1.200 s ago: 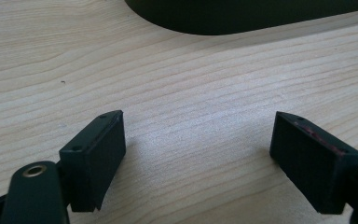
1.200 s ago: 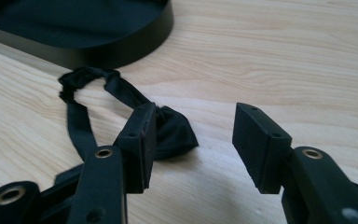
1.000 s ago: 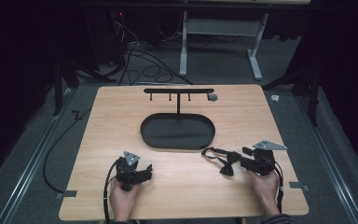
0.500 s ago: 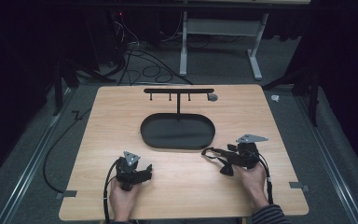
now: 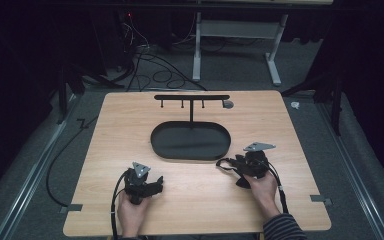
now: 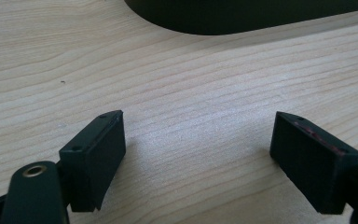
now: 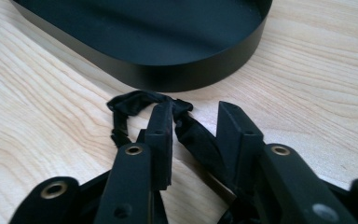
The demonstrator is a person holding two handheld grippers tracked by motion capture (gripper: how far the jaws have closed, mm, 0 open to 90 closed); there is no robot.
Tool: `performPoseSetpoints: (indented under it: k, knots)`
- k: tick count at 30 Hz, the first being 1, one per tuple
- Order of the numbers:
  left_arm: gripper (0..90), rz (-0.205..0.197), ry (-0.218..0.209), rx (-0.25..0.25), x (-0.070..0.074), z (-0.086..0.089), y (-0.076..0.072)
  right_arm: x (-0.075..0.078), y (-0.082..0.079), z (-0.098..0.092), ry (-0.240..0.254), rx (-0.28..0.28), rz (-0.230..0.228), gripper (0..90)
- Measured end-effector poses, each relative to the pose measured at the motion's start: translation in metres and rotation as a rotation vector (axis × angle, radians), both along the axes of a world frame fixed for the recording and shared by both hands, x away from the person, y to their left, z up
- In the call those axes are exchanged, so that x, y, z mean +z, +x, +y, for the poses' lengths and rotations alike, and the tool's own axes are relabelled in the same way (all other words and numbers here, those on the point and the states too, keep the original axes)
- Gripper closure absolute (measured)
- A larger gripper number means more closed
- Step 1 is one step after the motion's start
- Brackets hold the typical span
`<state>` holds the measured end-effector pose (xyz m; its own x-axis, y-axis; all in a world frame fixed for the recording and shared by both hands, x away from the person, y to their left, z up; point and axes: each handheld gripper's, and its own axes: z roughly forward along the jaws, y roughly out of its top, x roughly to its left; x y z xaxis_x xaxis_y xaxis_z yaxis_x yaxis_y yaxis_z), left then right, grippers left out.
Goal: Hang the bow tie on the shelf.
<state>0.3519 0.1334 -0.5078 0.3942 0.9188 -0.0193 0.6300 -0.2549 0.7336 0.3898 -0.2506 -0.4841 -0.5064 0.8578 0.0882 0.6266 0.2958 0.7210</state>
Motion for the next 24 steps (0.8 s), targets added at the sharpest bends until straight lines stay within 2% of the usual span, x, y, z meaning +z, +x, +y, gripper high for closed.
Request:
performPoseSetpoints:
  k: [7, 11, 19, 23, 24]
  knots:
    - [18.4, 0.0, 0.0, 0.001, 0.0, 0.0, 0.0, -0.009, 0.003, 0.002, -0.035, 0.019, 0.03, 82.7]
    - [18.4, 0.0, 0.0, 0.0, 0.0, 0.0, 0.0, -0.012, 0.0, 0.0, -0.035, 0.017, 0.02, 89.1]
    - [18.4, 0.0, 0.0, -0.001, 0.0, 0.0, 0.0, -0.011, -0.003, 0.001, -0.072, 0.04, -0.002, 90.0]
    - [18.4, 0.0, 0.0, -0.001, 0.0, 0.0, 0.0, -0.01, -0.005, 0.0, -0.056, 0.039, -0.016, 90.0]
    - [18.4, 0.0, 0.0, -0.001, 0.0, 0.0, 0.0, -0.007, -0.007, -0.002, -0.031, 0.033, -0.026, 90.0]
